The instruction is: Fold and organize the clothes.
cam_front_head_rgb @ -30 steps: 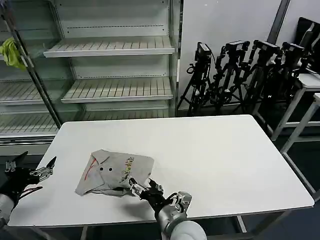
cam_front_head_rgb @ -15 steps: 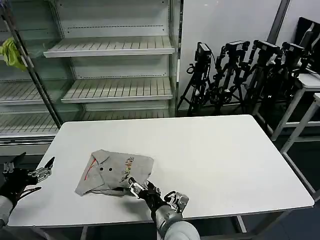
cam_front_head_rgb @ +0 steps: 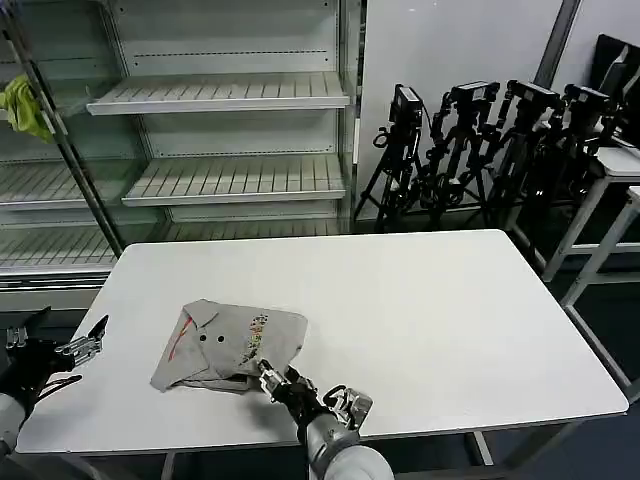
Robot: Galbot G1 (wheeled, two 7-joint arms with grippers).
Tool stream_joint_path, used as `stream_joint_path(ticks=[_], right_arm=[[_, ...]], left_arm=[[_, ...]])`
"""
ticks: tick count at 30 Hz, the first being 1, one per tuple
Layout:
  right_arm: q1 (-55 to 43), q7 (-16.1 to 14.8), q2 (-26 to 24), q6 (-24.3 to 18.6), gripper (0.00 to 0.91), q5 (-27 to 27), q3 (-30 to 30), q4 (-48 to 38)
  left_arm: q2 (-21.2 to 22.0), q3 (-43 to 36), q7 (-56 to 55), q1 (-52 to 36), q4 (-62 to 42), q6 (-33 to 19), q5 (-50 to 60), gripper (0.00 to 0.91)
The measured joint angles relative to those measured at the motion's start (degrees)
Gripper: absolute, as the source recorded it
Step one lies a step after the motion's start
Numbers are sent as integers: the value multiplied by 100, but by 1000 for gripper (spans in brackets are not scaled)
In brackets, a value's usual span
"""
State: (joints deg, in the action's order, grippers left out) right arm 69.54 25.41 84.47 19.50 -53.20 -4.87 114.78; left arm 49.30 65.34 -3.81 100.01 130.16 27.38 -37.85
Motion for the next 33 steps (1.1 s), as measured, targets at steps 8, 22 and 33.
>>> stream_joint_path(ticks=[8,22,33], right_arm=[[78,30,-92,8,0,41,33,102],[292,184,-574,104,0,42,280,524],[601,296,-1307,150,0,55,778,804]], left_arm=[[42,5,7,13,32,-36,4,907],[106,-55,21,-92,33,-140,4,907],[62,-364,32,-382,-85,-176,10,907]])
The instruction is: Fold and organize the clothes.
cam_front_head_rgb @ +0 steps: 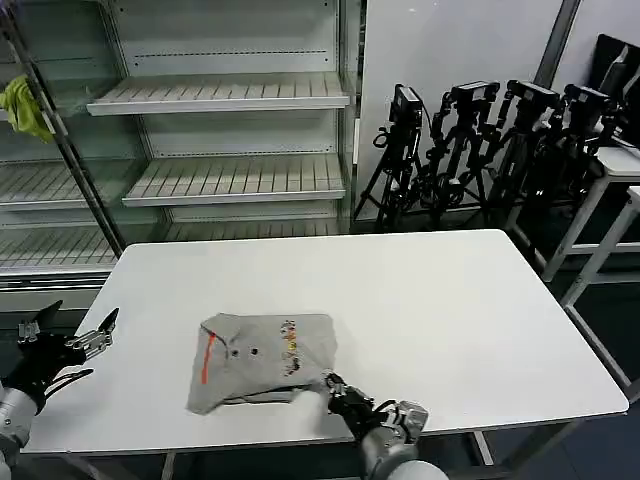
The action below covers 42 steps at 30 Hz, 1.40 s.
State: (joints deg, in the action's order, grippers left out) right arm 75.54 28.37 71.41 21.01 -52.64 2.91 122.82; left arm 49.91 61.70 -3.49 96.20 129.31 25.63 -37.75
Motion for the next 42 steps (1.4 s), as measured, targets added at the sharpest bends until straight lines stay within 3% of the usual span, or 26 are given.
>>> stream_joint_path(ticks=[13,28,29,30,42], right_arm=[[332,235,-706,137,0,-41,680,312],[538,418,-1028,329,0,-45,809,605],[540,418,-1043,346,423,-48,817,619],[549,418,-1059,363,907,-47,821,635],[721,443,-1367,620,907,335,980,957]], left_arm=[[-109,-489,26,-451,-272,-57,3,907],[-95,-766,35,-711,-415,-78,20,907],[-92,-768,35,-711,-413,-78,20,907],[-88,-768,35,-712,-411,-78,21,907],[12,-835,6,-704,-254,-97,-55,907]])
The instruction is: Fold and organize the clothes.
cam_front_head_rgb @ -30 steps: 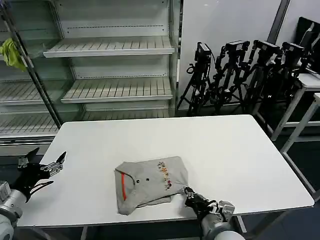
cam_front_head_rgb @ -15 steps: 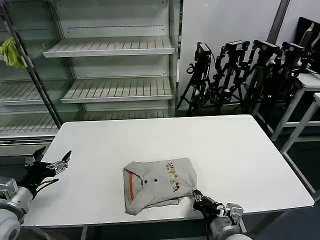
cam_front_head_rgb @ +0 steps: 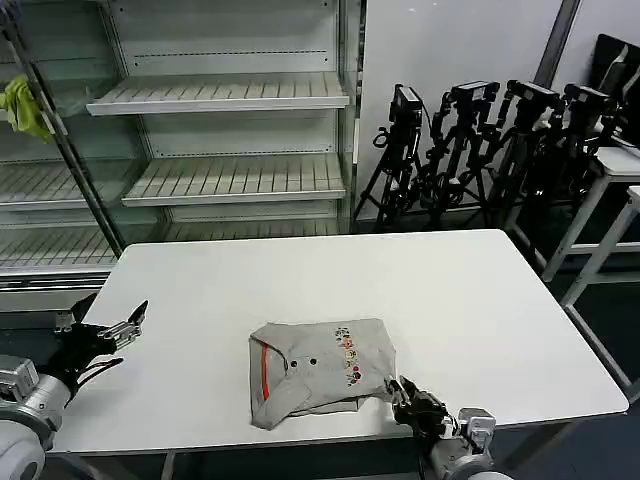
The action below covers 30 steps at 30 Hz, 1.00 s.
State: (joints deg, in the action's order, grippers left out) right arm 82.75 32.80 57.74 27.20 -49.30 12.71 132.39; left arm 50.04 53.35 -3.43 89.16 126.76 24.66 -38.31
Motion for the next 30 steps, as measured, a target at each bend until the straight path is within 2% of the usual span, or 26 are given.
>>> stream_joint_path(ticks=[8,14,21,26,30], right_arm=[[263,47,-396,221,907,422,329,409],[491,-67,-723,223,907,828,1034,703],[591,-659,-850,-232,907,1539,2122,764],[579,-1185,-792,-597,907,1836,2883,857],[595,-1491,-638,-751,907,1998,3355,977]], left_arm=[[126,-184,2,-83,185,-60,-62,907],[243,-343,64,-237,320,-229,-301,907],[417,-592,252,-511,352,-554,-476,907],[487,-698,456,-731,358,-862,-543,907],[562,-737,601,-872,363,-1109,-527,907]])
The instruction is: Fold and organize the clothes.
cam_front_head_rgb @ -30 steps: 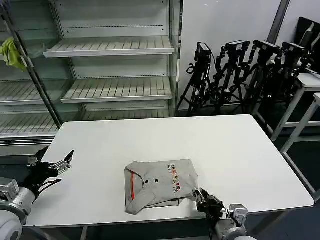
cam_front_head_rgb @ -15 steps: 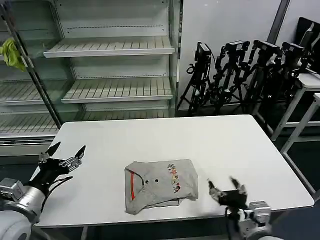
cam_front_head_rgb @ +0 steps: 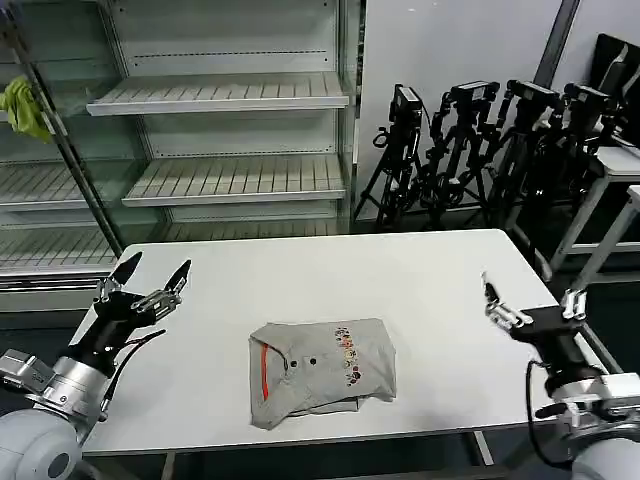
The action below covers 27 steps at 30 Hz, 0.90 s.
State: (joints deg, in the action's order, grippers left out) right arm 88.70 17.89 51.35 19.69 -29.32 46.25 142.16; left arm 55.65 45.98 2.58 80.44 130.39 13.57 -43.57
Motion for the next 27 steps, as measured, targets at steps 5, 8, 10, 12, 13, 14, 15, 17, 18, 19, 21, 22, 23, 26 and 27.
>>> stream_joint_path(ticks=[5,8,10,12,13,14,15,17,18,19,21,22,23,26,27], right_arm=[[99,-238,274,-149,907,189,443,181],[173,-358,381,-235,907,263,647,249],[212,-432,427,-303,907,320,768,256],[242,-507,473,-386,907,398,876,256],[252,-535,494,-417,907,429,911,257],[255,-569,511,-457,907,469,943,257],[254,-603,522,-497,907,508,964,256],[252,-668,542,-577,907,587,1004,247],[243,-699,545,-619,907,623,1015,233],[234,-737,548,-663,907,650,1027,216],[209,-816,543,-744,907,690,1033,176],[192,-864,537,-794,907,715,1033,148],[173,-907,529,-838,907,732,1032,119],[116,-1027,531,-956,907,782,995,26],[99,-1055,540,-981,907,795,974,-1]], left_arm=[[153,-87,144,-109,-32,-322,135,907],[256,-145,202,-135,-14,-491,220,907],[326,-193,233,-169,2,-596,285,907],[394,-228,255,-178,36,-678,325,907],[418,-235,263,-180,50,-708,341,907],[446,-241,264,-180,68,-746,354,907],[462,-245,272,-178,84,-780,360,907],[486,-248,275,-165,114,-859,367,907],[493,-250,274,-152,125,-901,368,907],[500,-254,275,-143,129,-945,369,907],[527,-254,273,-147,129,-1039,380,907],[544,-254,263,-152,132,-1072,380,907],[565,-252,255,-152,142,-1099,380,907],[607,-245,249,-121,165,-1166,388,907],[613,-245,248,-106,168,-1183,388,907]])
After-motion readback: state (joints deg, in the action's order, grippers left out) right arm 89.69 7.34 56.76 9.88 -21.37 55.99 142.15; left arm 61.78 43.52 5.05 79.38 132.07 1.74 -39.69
